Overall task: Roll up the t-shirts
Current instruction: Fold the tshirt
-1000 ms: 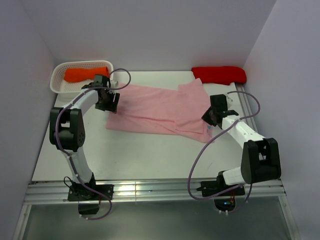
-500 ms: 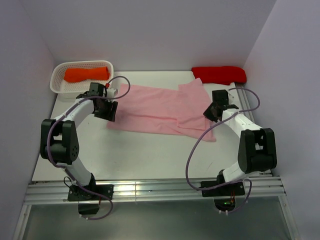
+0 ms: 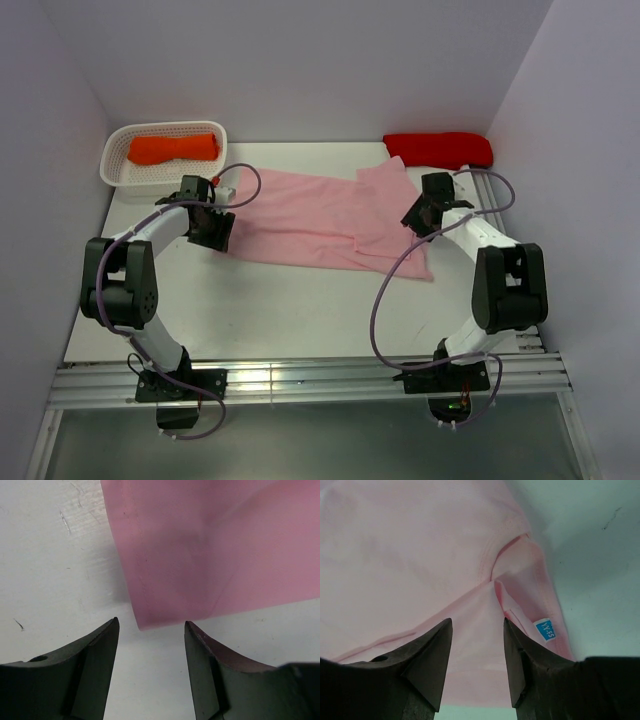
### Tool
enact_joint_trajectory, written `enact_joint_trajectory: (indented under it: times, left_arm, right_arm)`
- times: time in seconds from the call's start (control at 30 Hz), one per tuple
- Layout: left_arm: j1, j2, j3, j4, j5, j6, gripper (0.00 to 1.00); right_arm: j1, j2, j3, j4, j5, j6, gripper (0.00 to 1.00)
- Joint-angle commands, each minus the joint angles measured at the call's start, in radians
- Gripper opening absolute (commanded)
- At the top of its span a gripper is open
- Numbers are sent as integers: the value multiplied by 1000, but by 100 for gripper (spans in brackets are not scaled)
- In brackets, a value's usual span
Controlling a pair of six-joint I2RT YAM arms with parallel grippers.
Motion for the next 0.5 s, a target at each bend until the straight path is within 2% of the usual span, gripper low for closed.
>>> enact_joint_trajectory:
  times: [0.0,0.23,0.47]
  left_arm:
    - [4,-2,4,33,-5,7,60]
    - [4,-11,6,23,-1,8,59]
    - [4,-23,6,14,10,13,59]
  right_arm:
    - [-8,-78,21,-29,16,-9,53]
    - [41,-210,-157,25,-19,30,48]
    - [67,-215,-289,93,-14,53,45]
